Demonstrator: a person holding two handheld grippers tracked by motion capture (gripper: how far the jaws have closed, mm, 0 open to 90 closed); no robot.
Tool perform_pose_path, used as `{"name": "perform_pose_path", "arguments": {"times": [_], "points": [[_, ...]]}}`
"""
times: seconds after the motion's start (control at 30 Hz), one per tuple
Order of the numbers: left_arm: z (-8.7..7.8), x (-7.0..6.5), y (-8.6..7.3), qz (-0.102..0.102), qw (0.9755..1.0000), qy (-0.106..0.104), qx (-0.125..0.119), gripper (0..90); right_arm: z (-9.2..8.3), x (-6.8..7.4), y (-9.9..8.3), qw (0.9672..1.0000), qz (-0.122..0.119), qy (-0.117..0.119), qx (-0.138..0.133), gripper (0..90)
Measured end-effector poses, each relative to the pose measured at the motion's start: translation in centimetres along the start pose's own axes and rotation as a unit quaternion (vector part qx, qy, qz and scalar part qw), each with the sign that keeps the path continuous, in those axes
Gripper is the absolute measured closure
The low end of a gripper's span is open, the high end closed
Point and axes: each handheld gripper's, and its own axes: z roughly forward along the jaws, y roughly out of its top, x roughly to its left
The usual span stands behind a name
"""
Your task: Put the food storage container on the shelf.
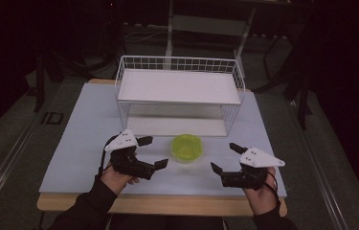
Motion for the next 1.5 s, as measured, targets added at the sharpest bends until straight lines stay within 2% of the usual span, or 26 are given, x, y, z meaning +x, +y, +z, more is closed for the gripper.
{"name": "perform_pose_path", "arguments": {"times": [0.07, 0.13, 0.2, 0.33, 0.4, 0.5, 0.57, 0.6, 0.63, 0.67, 0.73, 0.77, 0.83, 0.87, 0.9, 0.93, 1.0, 1.03, 1.13, 1.17, 1.2, 1.23, 1.3, 1.33, 1.43, 1.5], "points": [[0.5, 0.1, 0.4, -0.005, 0.9998, 0.01, 0.018, 4.4, 0.3, -0.6, 0.3, 0.9999, 0.014, 0.0, 0.001, 13.0], [1.0, 0.3, 0.7, -0.019, 0.9994, 0.001, 0.03, 4.4, 0.8, -1.2, 0.5, 0.9997, 0.023, 0.002, 0.013, 13.0], [1.6, 0.6, 0.9, -0.028, 0.9989, 0.005, 0.039, 4.5, 1.5, -1.8, 0.7, 0.9982, 0.049, 0.023, 0.026, 12.3], [3.2, 1.1, 1.1, -0.053, 0.9958, 0.02, 0.072, 7.3, 3.2, -2.5, 0.7, 0.9945, 0.087, 0.036, 0.046, 11.9], [4.2, 1.4, 1.2, -0.072, 0.9919, 0.03, 0.1, 7.3, 4.0, -2.7, 0.7, 0.9927, 0.1, 0.03, 0.059, 12.7], [5.4, 1.7, 1.1, -0.094, 0.9862, 0.054, 0.125, 8.8, 5.2, -3.2, 0.7, 0.9878, 0.13, 0.042, 0.075, 17.2], [6.1, 2.0, 0.9, -0.117, 0.9825, 0.058, 0.133, 11.7, 5.9, -3.5, 0.8, 0.9859, 0.14, 0.038, 0.085, 19.8], [6.4, 2.2, 0.8, -0.13, 0.98, 0.056, 0.139, 12.4, 6.2, -3.7, 0.8, 0.9837, 0.15, 0.042, 0.09, 23.6], [6.6, 2.4, 0.7, -0.137, 0.9785, 0.063, 0.141, 13.5, 6.6, -3.8, 0.8, 0.9816, 0.157, 0.043, 0.1, 23.5], [6.8, 2.5, 0.5, -0.149, 0.9762, 0.068, 0.143, 14.9, 6.9, -3.9, 0.7, 0.9814, 0.157, 0.036, 0.105, 24.5], [7.1, 3.0, 0.2, -0.178, 0.9701, 0.077, 0.146, 16.9, 7.5, -4.3, 0.7, 0.9774, 0.171, 0.037, 0.119, 27.9], [7.2, 3.3, -0.1, -0.194, 0.9666, 0.079, 0.148, 20.9, 7.8, -4.4, 0.7, 0.977, 0.173, 0.033, 0.121, 29.5], [7.5, 3.7, -0.5, -0.213, 0.9616, 0.083, 0.151, 23.1, 8.4, -4.9, 0.5, 0.9694, 0.198, 0.039, 0.14, 33.4], [7.5, 3.9, -0.6, -0.225, 0.9583, 0.087, 0.153, 26.1, 8.6, -5.1, 0.4, 0.9674, 0.206, 0.039, 0.142, 34.0], [7.6, 4.2, -0.8, -0.24, 0.955, 0.081, 0.153, 29.0, 9.0, -5.3, 0.3, 0.9645, 0.212, 0.039, 0.152, 34.6], [7.8, 4.4, -1.0, -0.248, 0.9522, 0.085, 0.157, 30.1, 9.2, -5.5, 0.1, 0.9622, 0.219, 0.038, 0.158, 34.7], [8.0, 4.8, -1.4, -0.263, 0.9477, 0.084, 0.16, 34.5, 9.7, -5.9, -0.1, 0.9562, 0.236, 0.046, 0.167, 37.8], [8.2, 5.0, -1.5, -0.266, 0.9458, 0.089, 0.163, 36.2, 9.9, -6.0, -0.3, 0.955, 0.24, 0.043, 0.169, 38.2], [8.6, 5.3, -1.9, -0.281, 0.9409, 0.085, 0.169, 43.3, 10.5, -6.4, -0.7, 0.9444, 0.27, 0.047, 0.182, 42.9], [8.8, 5.3, -2.0, -0.283, 0.9401, 0.084, 0.17, 44.3, 10.8, -6.5, -0.8, 0.9396, 0.281, 0.048, 0.19, 45.8], [9.0, 5.3, -2.1, -0.286, 0.9393, 0.081, 0.171, 44.4, 11.0, -6.5, -0.9, 0.9361, 0.289, 0.05, 0.194, 46.7], [9.3, 5.3, -2.2, -0.286, 0.9378, 0.082, 0.179, 46.4, 11.2, -6.6, -1.0, 0.9331, 0.296, 0.049, 0.197, 49.7], [9.5, 5.4, -2.4, -0.294, 0.9357, 0.079, 0.178, 46.4, 11.6, -6.7, -1.1, 0.9277, 0.309, 0.05, 0.204, 53.1], [9.7, 5.4, -2.5, -0.294, 0.9351, 0.081, 0.18, 47.6, 11.9, -6.9, -1.2, 0.9233, 0.319, 0.052, 0.208, 55.8], [10.0, 5.5, -2.7, -0.297, 0.9334, 0.076, 0.187, 51.1, 12.5, -7.2, -1.6, 0.9135, 0.341, 0.061, 0.213, 62.0], [10.2, 5.6, -2.8, -0.3, 0.9331, 0.073, 0.184, 52.6, 12.8, -7.2, -1.7, 0.9092, 0.349, 0.063, 0.219, 64.8]]}}
